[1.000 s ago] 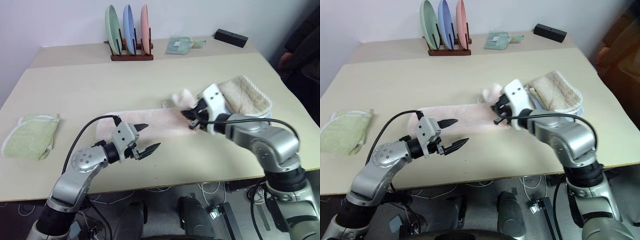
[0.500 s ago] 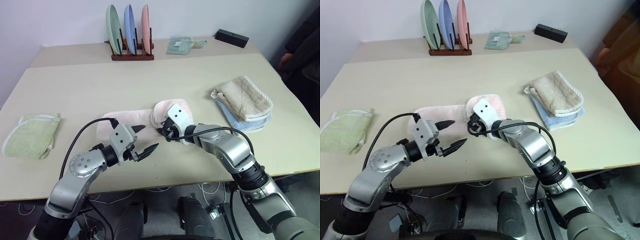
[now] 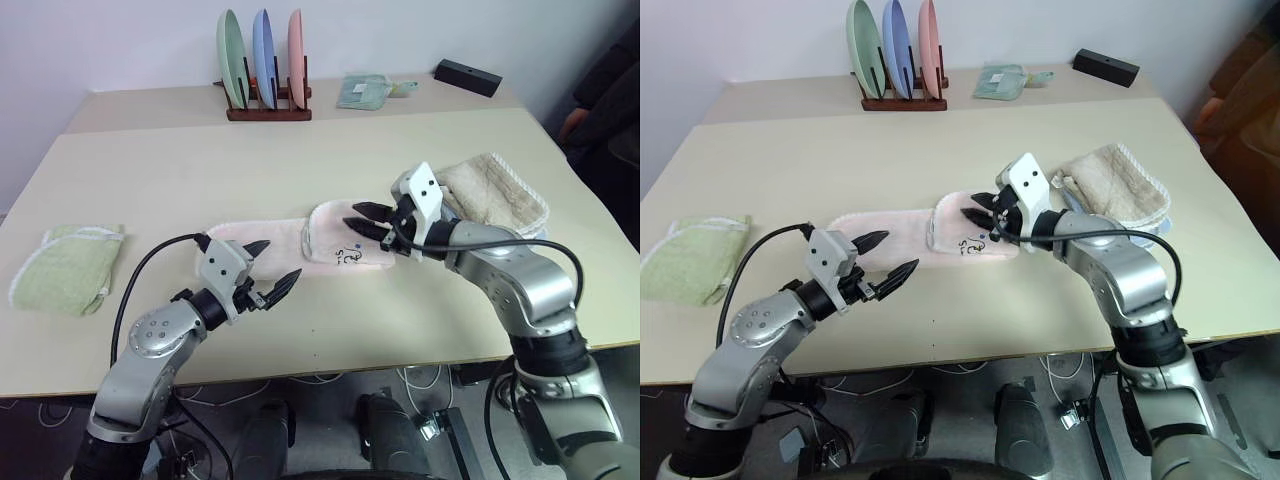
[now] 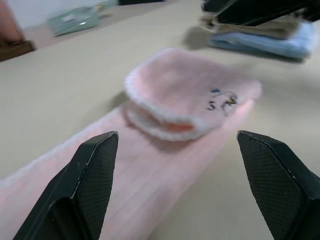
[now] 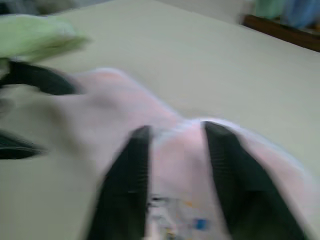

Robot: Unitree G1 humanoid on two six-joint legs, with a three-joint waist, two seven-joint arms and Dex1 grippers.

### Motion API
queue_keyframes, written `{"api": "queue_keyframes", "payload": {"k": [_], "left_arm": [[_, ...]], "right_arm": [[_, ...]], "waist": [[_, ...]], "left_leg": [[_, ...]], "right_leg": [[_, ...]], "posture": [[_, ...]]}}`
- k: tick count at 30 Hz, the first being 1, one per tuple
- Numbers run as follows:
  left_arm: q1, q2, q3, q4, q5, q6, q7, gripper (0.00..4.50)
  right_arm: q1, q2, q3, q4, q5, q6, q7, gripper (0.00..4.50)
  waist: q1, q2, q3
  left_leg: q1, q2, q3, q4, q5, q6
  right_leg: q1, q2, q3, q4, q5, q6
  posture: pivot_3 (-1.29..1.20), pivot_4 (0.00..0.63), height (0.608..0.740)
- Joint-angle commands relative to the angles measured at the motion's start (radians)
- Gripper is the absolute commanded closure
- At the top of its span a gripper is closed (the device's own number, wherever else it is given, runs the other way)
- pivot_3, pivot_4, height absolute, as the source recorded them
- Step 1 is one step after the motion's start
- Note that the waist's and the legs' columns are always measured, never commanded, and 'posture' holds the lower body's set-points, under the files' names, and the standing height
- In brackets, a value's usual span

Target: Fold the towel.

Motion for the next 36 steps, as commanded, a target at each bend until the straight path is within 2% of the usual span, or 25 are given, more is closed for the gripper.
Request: {"api": "queue_keyframes", "payload": {"k": [1,5,8,12,15,18,20,22,25,26,31,36], "left_arm": [[-0.002,-0.041,0.014,-0.006,-0.01,-0.011,0.047,0.61],[0.032,-0.056,-0.009,-0.026,0.012,-0.019,0.063,0.61],[0.053,-0.057,-0.009,-0.032,0.032,-0.027,0.083,0.61],[0.091,-0.048,-0.008,-0.052,0.057,-0.044,0.095,0.61],[0.122,-0.041,0.006,-0.084,0.059,-0.055,0.099,0.61],[0.158,-0.032,0.031,-0.123,0.039,-0.04,0.099,0.61],[0.192,-0.031,0.057,-0.148,0.004,-0.007,0.099,0.61],[0.239,-0.063,0.116,-0.178,-0.073,0.064,0.137,0.08],[0.272,-0.098,0.17,-0.212,-0.15,0.126,0.18,0.0],[0.288,-0.135,0.201,-0.229,-0.179,0.166,0.239,0.0],[0.31,-0.318,0.345,-0.248,-0.32,0.308,0.497,0.0],[0.193,-0.433,0.496,-0.158,-0.536,0.404,0.735,0.0]], "right_arm": [[-0.052,0.061,0.031,0.123,-0.074,-0.104,-0.028,4.48],[-0.079,0.154,0.112,0.359,-0.201,-0.243,-0.06,4.48],[-0.057,0.184,0.168,0.45,-0.262,-0.302,-0.034,4.48],[-0.031,0.195,0.188,0.496,-0.305,-0.346,-0.014,4.48],[-0.042,0.182,0.137,0.445,-0.28,-0.359,0.007,4.48],[-0.064,0.14,0.102,0.353,-0.257,-0.374,0.063,3.7],[-0.075,0.098,0.109,0.305,-0.273,-0.4,0.105,2.78],[-0.084,0.042,0.129,0.253,-0.291,-0.444,0.172,1.75],[-0.083,0.002,0.141,0.204,-0.282,-0.465,0.243,0.2],[-0.083,-0.02,0.151,0.174,-0.282,-0.475,0.279,0.03],[-0.079,-0.056,0.174,0.122,-0.3,-0.527,0.346,0.03],[-0.075,-0.035,0.192,0.13,-0.332,-0.55,0.339,0.03]], "waist": [[0.0,0.0,0.0],[-0.002,0.0,0.0],[0.0,0.0,0.0],[-0.001,-0.001,-0.001],[-0.001,-0.001,-0.001],[0.0,0.0,-0.001],[0.0,0.0,0.0],[0.0,0.0,0.0],[-0.002,0.0,0.0],[-0.002,0.0,0.0],[0.002,-0.001,0.0],[0.008,-0.003,0.0]], "left_leg": [[0.0,0.0,0.0,0.0,0.0,0.0],[0.0,0.0,0.0,0.0,0.0,0.0],[0.0,0.0,0.0,0.0,0.0,0.0],[0.0,0.0,0.0,0.0,0.0,0.0],[0.001,0.0,0.0,0.0,0.0,0.0],[0.0,0.0,0.0,0.0,0.0,0.0],[0.0,0.0,0.0,0.0,0.0,0.0],[0.0,0.0,0.0,0.0,0.0,0.0],[0.0,0.0,0.0,-0.001,0.0,0.0],[0.0,0.0,0.0,-0.001,0.0,0.0],[0.0,0.0,-0.001,0.0,0.0,0.0],[0.0,0.0,-0.002,0.002,0.0,0.0]], "right_leg": [[0.0,0.0,0.0,0.0,0.0,0.0],[0.0,0.0,0.0,0.0,0.0,0.0],[0.0,0.0,0.0,0.0,0.0,0.0],[0.0,0.0,0.001,0.0,0.0,0.0],[0.0,0.0,0.0,0.0,0.0,0.0],[0.0,0.0,0.0,0.0,0.0,0.0],[0.0,0.0,0.0,0.0,0.0,0.0],[0.0,0.0,0.0,-0.001,0.0,0.0],[0.0,0.0,0.0,-0.001,0.0,0.0],[0.0,0.0,0.0,0.0,0.0,0.0],[0.0,0.0,0.0,-0.001,0.0,0.0],[0.001,0.0,-0.001,0.0,0.0,0.0]], "posture": [[0.0,0.15,0.74],[0.0,0.15,0.74],[0.0,0.15,0.74],[0.0,0.15,0.74],[0.0,0.15,0.74],[0.0,0.15,0.74],[0.0,0.15,0.74],[0.0,0.15,0.74],[0.0,0.15,0.74],[0.0,0.15,0.74],[0.0,0.15,0.74],[0.0,0.15,0.74]]}}
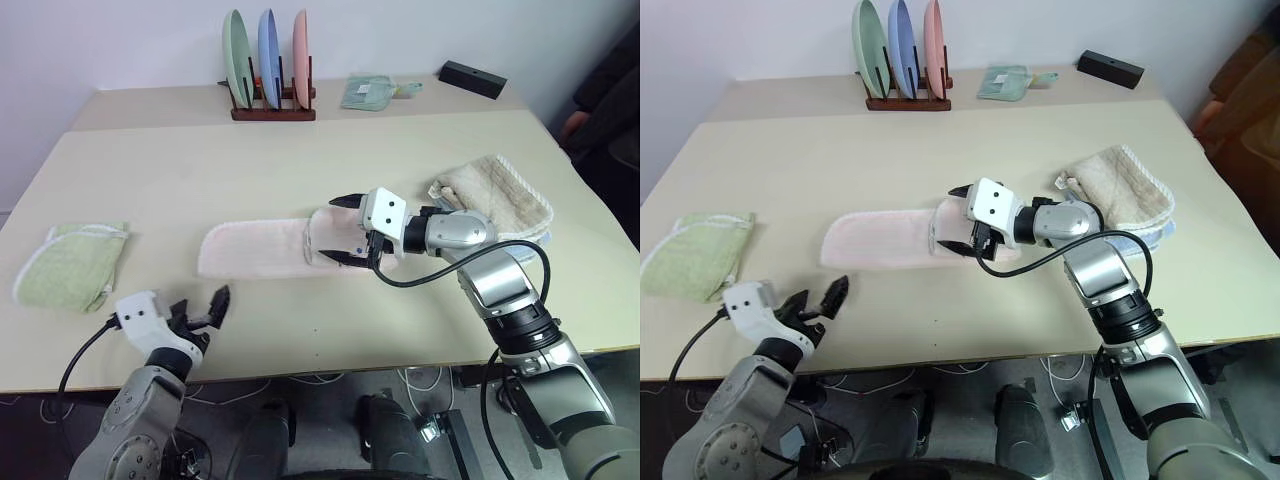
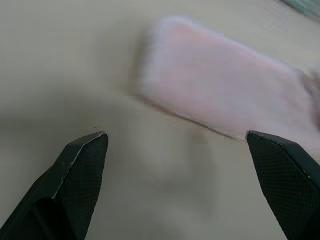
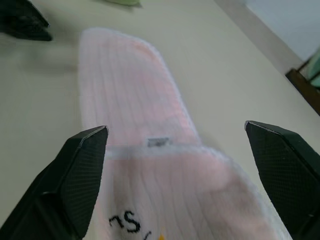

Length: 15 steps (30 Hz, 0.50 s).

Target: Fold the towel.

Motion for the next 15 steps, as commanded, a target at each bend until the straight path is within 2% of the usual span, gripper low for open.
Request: {"api": "queue_keyframes", "payload": {"k": [1,12,15], "left_arm": [[-0.071,-0.034,0.093,0.039,-0.168,0.05,0.152,0.0],[-0.334,0.021,0.1,0.288,-0.464,0.129,0.307,0.0],[-0.399,0.007,0.081,0.351,-0.513,0.116,0.347,0.82]], "right_arm": [[-0.007,0.012,0.002,-0.027,-0.022,-0.03,-0.009,0.03],[0.012,0.023,-0.003,-0.076,-0.04,-0.018,-0.027,0.03],[0.02,0.019,-0.003,-0.085,-0.047,-0.021,-0.029,0.0]], "waist": [[0.0,0.0,0.0],[0.021,0.0,0.0],[0.027,0.0,0.0]], "left_leg": [[0.0,0.0,0.0,0.0,0.0,0.0],[0.0,-0.001,-0.001,0.001,0.001,-0.002],[0.0,-0.002,-0.002,0.002,0.001,-0.003]], "right_leg": [[0.0,0.0,0.0,0.0,0.0,0.0],[0.002,-0.001,0.0,0.0,0.0,0.0],[0.004,-0.001,-0.001,-0.001,0.0,0.0]], "posture": [[0.0,0.15,0.74],[0.0,0.15,0.74],[0.0,0.15,0.74]]}}
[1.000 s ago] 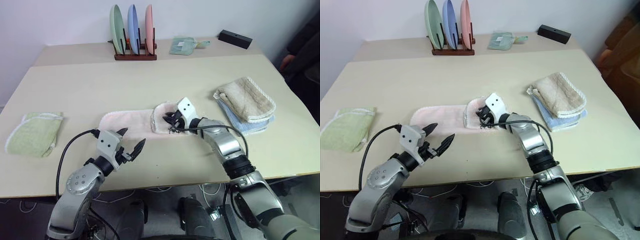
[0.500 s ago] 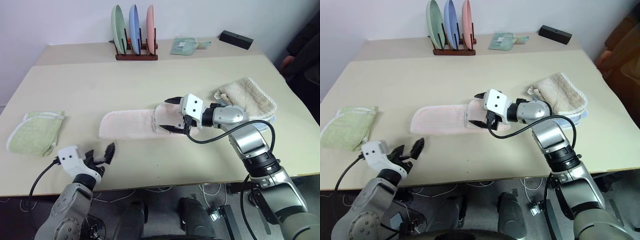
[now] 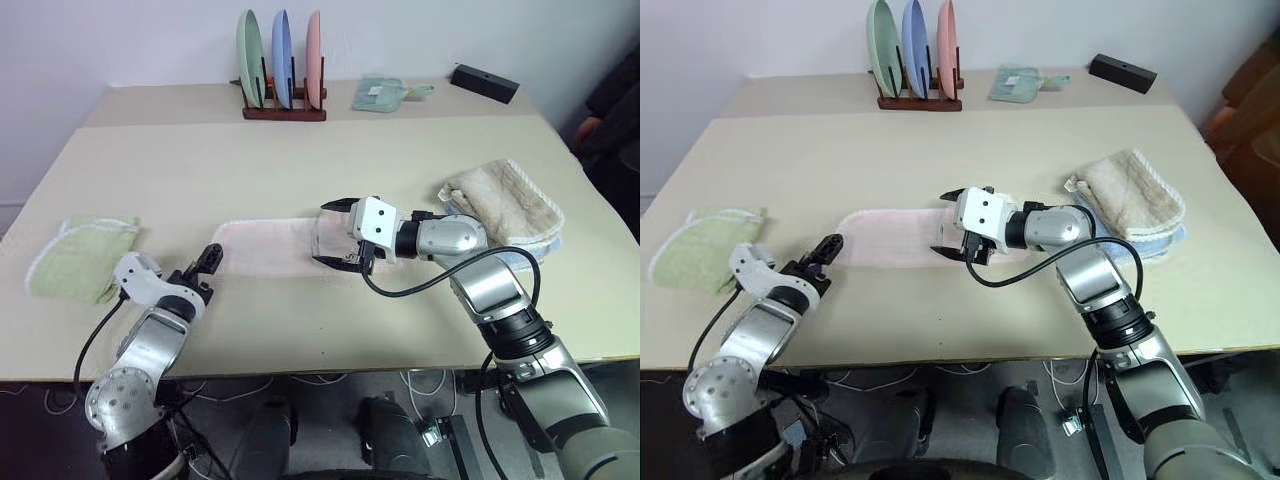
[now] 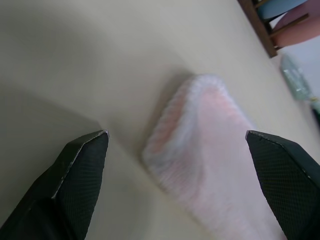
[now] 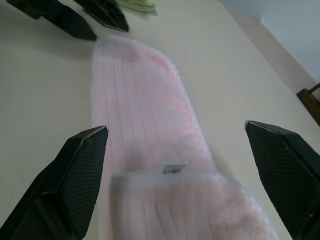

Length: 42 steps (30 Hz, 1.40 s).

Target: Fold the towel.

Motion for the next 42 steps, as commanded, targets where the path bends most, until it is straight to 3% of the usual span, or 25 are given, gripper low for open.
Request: {"api": "queue_keyframes", "payload": {"k": [1,6,7,8,11,17,21,25,28,35,42], "left_arm": [[-0.047,-0.024,-0.044,0.068,-0.08,0.009,0.045,1.27],[-0.083,-0.023,-0.053,0.098,-0.121,-0.028,0.088,3.87],[-0.084,-0.018,-0.055,0.098,-0.125,-0.037,0.089,4.31],[-0.082,-0.01,-0.055,0.09,-0.125,-0.047,0.085,4.46],[-0.072,0.026,-0.058,0.054,-0.123,-0.07,0.053,4.46],[-0.027,0.209,-0.042,-0.047,-0.066,-0.109,-0.082,4.46],[0.023,0.408,-0.01,-0.103,-0.036,-0.104,-0.222,4.46],[0.026,0.536,-0.069,-0.114,0.019,-0.097,-0.348,4.46],[-0.035,0.612,-0.215,-0.143,0.119,-0.096,-0.468,4.46],[-0.209,0.601,-0.651,-0.127,0.396,-0.11,-0.668,4.46],[-0.264,0.489,-0.773,0.007,0.558,-0.069,-0.657,4.46]], "right_arm": [[0.008,-0.001,-0.014,-0.056,-0.002,-0.01,-0.009,0.0],[0.022,-0.007,-0.016,-0.073,-0.007,-0.006,-0.016,0.0],[0.026,-0.008,-0.016,-0.076,-0.009,-0.005,-0.018,0.0],[0.031,-0.01,-0.016,-0.08,-0.011,-0.006,-0.019,0.0],[0.043,-0.012,-0.015,-0.088,-0.016,-0.006,-0.022,0.0],[0.062,-0.023,-0.015,-0.094,-0.034,-0.01,-0.021,0.0],[0.068,-0.027,-0.017,-0.088,-0.039,-0.015,-0.021,0.0],[0.069,-0.022,-0.013,-0.08,-0.043,-0.017,-0.025,0.0],[0.072,-0.016,-0.009,-0.07,-0.048,-0.018,-0.033,0.0],[0.089,-0.033,-0.03,-0.032,-0.081,-0.031,-0.072,0.0],[0.12,-0.069,-0.062,-0.045,-0.088,-0.027,-0.093,0.0]], "waist": [[-0.002,0.0,0.0],[-0.009,-0.001,0.0],[-0.012,-0.001,0.0],[-0.014,-0.001,0.0],[-0.015,-0.001,0.0],[-0.016,-0.001,0.0],[-0.026,-0.001,0.001],[-0.028,-0.001,0.001],[-0.027,-0.001,0.001],[-0.033,-0.001,0.001],[-0.034,-0.001,0.001]], "left_leg": [[0.0,0.0,0.0,0.0,0.0,0.0],[0.0,0.0,0.0,0.0,0.0,0.0],[0.0,0.0,0.0,0.0,0.0,0.0],[0.0,0.0,0.0,-0.001,0.0,0.0],[0.0,0.0,0.0,-0.002,0.0,0.0],[0.0,0.0,0.0,-0.004,0.0,-0.001],[0.0,0.001,0.0,-0.005,0.001,-0.001],[0.0,0.001,0.0,-0.006,0.001,-0.001],[0.0,0.001,0.0,-0.006,0.001,-0.001],[0.0,0.0,0.001,-0.007,0.001,-0.001],[0.0,0.001,0.001,-0.007,0.001,-0.001]], "right_leg": [[0.001,0.0,0.0,-0.001,0.0,0.0],[0.002,0.0,0.0,-0.005,0.0,0.0],[0.002,0.0,0.0,-0.005,0.0,0.0],[0.002,0.001,0.0,-0.006,0.0,0.0],[0.001,0.001,0.0,-0.006,0.0,0.0],[0.001,0.001,0.0,-0.007,0.0,0.0],[0.001,0.001,0.0,-0.007,0.0,0.0],[0.0,0.001,0.0,-0.008,0.0,-0.001],[0.001,0.001,0.0,-0.008,0.0,-0.001],[0.001,0.001,0.001,-0.01,0.001,-0.001],[0.0,0.002,0.001,-0.009,0.001,0.0]], "posture": [[0.0,0.15,0.74],[0.0,0.15,0.74],[0.0,0.15,0.74],[0.0,0.15,0.74],[0.0,0.15,0.74],[0.0,0.15,0.74],[0.0,0.15,0.74],[0.0,0.15,0.74],[0.0,0.15,0.74],[0.0,0.15,0.74],[0.0,0.15,0.74]]}}
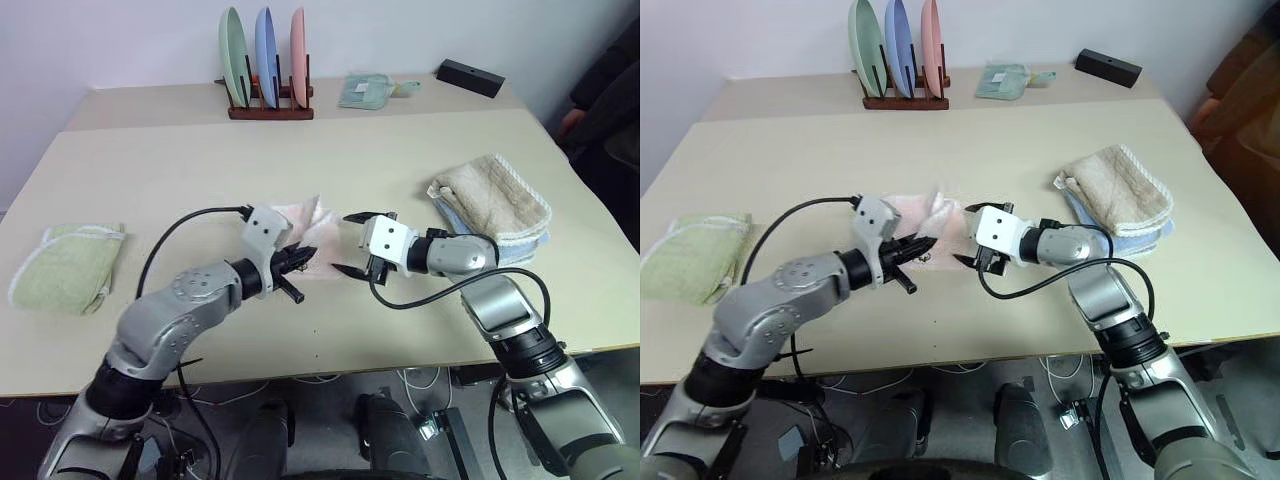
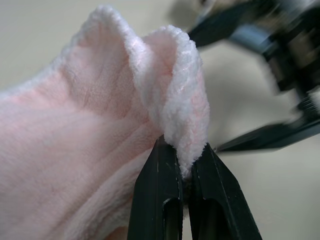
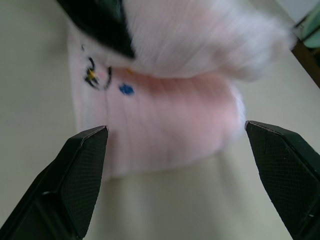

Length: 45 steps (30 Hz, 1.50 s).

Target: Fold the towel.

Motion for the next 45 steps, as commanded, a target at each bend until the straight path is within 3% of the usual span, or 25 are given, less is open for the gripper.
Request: {"api": "queue_keyframes", "payload": {"k": [1,3,6,13,15,17,19,20,25,26,35,40,45], "left_arm": [[-0.019,-0.036,-0.012,0.024,0.064,0.014,0.001,4.46],[-0.012,-0.057,-0.001,0.025,0.071,0.022,-0.014,4.46],[0.008,-0.07,0.03,-0.004,0.049,0.03,-0.05,3.49],[0.108,-0.012,0.175,-0.175,-0.067,-0.004,-0.21,0.01],[0.143,0.0,0.263,-0.199,-0.126,0.004,-0.223,0.01],[0.158,-0.004,0.354,-0.187,-0.153,0.001,-0.193,0.0],[0.146,-0.009,0.43,-0.149,-0.127,-0.015,-0.133,0.63],[0.139,-0.009,0.452,-0.134,-0.119,-0.013,-0.112,0.96],[0.089,0.034,0.413,-0.051,0.057,-0.087,-0.069,3.38],[0.072,0.027,0.388,-0.026,0.089,-0.103,-0.063,3.96],[0.03,-0.106,0.159,0.233,0.278,-0.204,-0.108,3.96],[0.071,-0.129,0.122,0.335,0.365,-0.281,-0.115,3.96],[0.12,-0.182,0.143,0.359,0.371,-0.356,-0.129,3.96]], "right_arm": [[0.009,-0.016,-0.039,-0.036,0.001,-0.013,-0.015,0.0],[0.017,-0.02,-0.044,-0.039,-0.002,-0.012,-0.021,0.0],[0.023,-0.023,-0.047,-0.038,-0.008,-0.014,-0.026,0.0],[0.018,-0.028,-0.053,-0.029,-0.005,-0.012,-0.027,0.0],[0.012,-0.021,-0.067,-0.03,0.014,0.006,-0.028,0.0],[-0.001,-0.007,-0.092,-0.034,0.045,0.045,-0.033,0.55],[-0.017,0.004,-0.115,-0.044,0.075,0.077,-0.037,1.25],[-0.023,0.008,-0.122,-0.048,0.085,0.087,-0.039,1.81],[-0.107,0.111,-0.159,-0.065,0.178,0.22,-0.083,4.24],[-0.122,0.141,-0.156,-0.062,0.19,0.248,-0.097,4.5],[-0.135,0.354,-0.071,0.176,0.164,0.336,-0.215,4.5],[-0.06,0.327,-0.04,0.271,0.114,0.297,-0.232,4.5],[-0.015,0.297,-0.029,0.235,0.095,0.251,-0.227,4.5]], "waist": [[0.002,0.0,0.0],[0.002,0.0,0.0],[0.001,0.0,0.0],[0.0,0.0,0.0],[0.0,0.0,0.0],[0.002,0.0,0.0],[0.004,0.0,0.0],[0.004,0.0,0.0],[0.003,0.0,0.0],[0.003,0.0,0.0],[0.0,0.0,0.0],[0.0,0.002,-0.001],[0.001,0.003,-0.004]], "left_leg": [[0.0,0.0,0.0,0.0,0.0,0.0],[0.0,0.0,0.0,0.0,0.0,0.0],[0.0,0.0,0.0,0.0,0.0,0.0],[0.0,0.0,0.0,0.0,0.0,0.0],[0.0,0.0,0.0,0.0,0.0,0.0],[0.0,0.001,0.0,0.0,0.0,0.0],[0.0,0.0,0.0,0.0,0.0,0.0],[0.0,0.0,0.0,0.001,0.0,0.0],[0.0,0.0,0.0,0.0,0.0,0.0],[0.0,0.0,0.0,0.0,0.0,0.0],[0.0,0.0,0.0,0.0,0.0,0.0],[0.0,0.0,0.0,0.0,0.0,0.0],[0.003,0.0,0.0,0.0,0.0,0.0]], "right_leg": [[0.0,0.0,0.0,0.0,0.0,0.0],[0.0,0.0,0.0,0.0,0.0,0.0],[0.0,0.0,0.0,0.0,0.0,0.0],[0.0,0.0,0.0,0.0,0.0,0.0],[0.0,0.0,0.0,0.0,0.0,0.0],[0.0,0.0,0.0,0.0,0.0,0.0],[0.0,0.0,0.0,0.0,0.0,0.0],[0.0,0.0,0.0,0.0,0.0,-0.001],[0.0,0.0,0.0,0.0,0.0,0.0],[0.0,0.0,0.0,0.0,0.0,0.0],[0.0,0.0,0.0,0.001,0.001,0.001],[-0.002,0.0,0.0,0.002,0.001,0.001],[0.002,0.0,0.0,0.002,0.001,0.001]], "posture": [[0.0,0.15,0.74],[0.0,0.15,0.74],[0.0,0.15,0.74],[0.0,0.15,0.74],[0.0,0.15,0.74],[0.0,0.15,0.74],[0.0,0.15,0.74],[0.0,0.15,0.74],[0.0,0.15,0.74],[0.0,0.15,0.74],[0.0,0.15,0.74],[0.0,0.15,0.74],[0.0,0.15,0.74]]}}
